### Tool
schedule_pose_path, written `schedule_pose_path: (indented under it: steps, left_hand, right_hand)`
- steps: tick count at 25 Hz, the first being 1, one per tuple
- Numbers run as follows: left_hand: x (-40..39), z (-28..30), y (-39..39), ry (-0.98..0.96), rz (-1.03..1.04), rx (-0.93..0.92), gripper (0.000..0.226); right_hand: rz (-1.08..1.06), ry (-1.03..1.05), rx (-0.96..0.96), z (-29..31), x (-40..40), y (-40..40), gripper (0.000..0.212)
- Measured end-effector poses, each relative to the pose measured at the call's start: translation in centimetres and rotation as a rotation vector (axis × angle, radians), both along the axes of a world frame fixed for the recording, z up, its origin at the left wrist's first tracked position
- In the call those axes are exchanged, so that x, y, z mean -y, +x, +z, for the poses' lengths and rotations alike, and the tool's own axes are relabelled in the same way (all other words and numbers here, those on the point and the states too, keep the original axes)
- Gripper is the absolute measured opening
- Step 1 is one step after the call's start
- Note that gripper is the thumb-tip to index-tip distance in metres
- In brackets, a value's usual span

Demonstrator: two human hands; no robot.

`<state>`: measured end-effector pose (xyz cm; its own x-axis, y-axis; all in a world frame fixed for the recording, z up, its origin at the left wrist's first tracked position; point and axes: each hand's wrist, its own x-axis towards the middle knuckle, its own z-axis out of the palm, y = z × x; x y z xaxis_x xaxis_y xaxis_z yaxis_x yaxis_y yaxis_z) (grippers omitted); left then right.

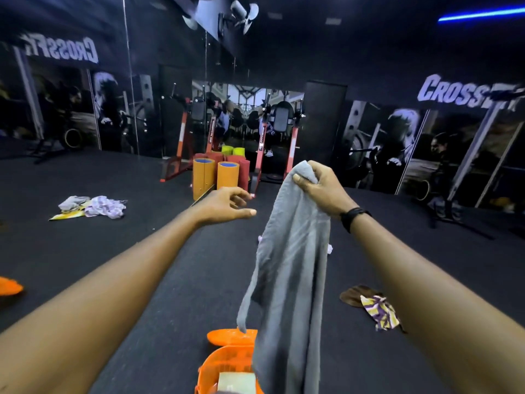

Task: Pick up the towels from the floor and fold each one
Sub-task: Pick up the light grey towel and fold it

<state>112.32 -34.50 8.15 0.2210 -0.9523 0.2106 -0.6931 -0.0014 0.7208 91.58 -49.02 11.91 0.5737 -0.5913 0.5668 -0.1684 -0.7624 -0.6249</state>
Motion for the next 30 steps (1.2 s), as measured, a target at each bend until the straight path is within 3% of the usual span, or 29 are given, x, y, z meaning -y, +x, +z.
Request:
schedule_pose_path:
  steps: [3, 6, 8, 10, 12, 14, 18, 21, 25, 30]
  left_hand:
    - [4.1, -1.2, -1.2, 0.006, -0.067, 0.037, 0.047]
    - [8.1, -2.6, -2.0, 0.001, -0.029, 0.124, 0.014]
    - [10.6, -2.9, -1.4, -0.022, 0.055, 0.112, 0.033]
    - [12.7, -2.7, -0.1, -0.054, 0.167, 0.084, 0.028]
    - [14.1, -2.7, 1.7, -0.046, 0.289, 0.104, 0.024]
    - [15.7, -2.7, 3.1, -0.062, 0.388, 0.086, 0.03]
    - [18.9, -2.3, 4.0, -0.223, 0.366, -0.126, 0.024]
    - [20.5, -1.5, 3.6, -0.235, 0.277, -0.046, 0.022]
    - [21.3, 0.0, 3.8, -0.228, 0.246, 0.049, 0.025]
    - [19.8, 0.1, 6.4, -0.22, 0.363, 0.183, 0.005]
  right_hand:
    - [0.105, 0.07, 0.06, 0.1, 2.3, 1.5, 0.016]
    - [0.153, 0.1, 0.096, 0.3, 5.9, 2.6, 0.004]
    - [0.097, 0.072, 0.123, 0.3, 9.4, 2.9, 0.007]
    - [-0.016, 0.032, 0.211, 0.4, 13.6, 2.7, 0.013]
    - [-0.125, 0.034, 0.343, 0.8, 17.4, 2.2, 0.002]
    - [-0.165, 0.06, 0.39, 1.2, 20.4, 2.2, 0.012]
    - [0.045, 0.073, 0.207, 0.9, 22.4, 5.0, 0.017]
    - [0.234, 0.003, -0.03, -0.1, 21.2, 7.8, 0.037]
    - [0.407, -0.016, -0.366, -1.2, 19.9, 11.5, 0.039]
    - [0.298, -0.129, -0.339, -1.1, 20.7, 13.6, 0.036]
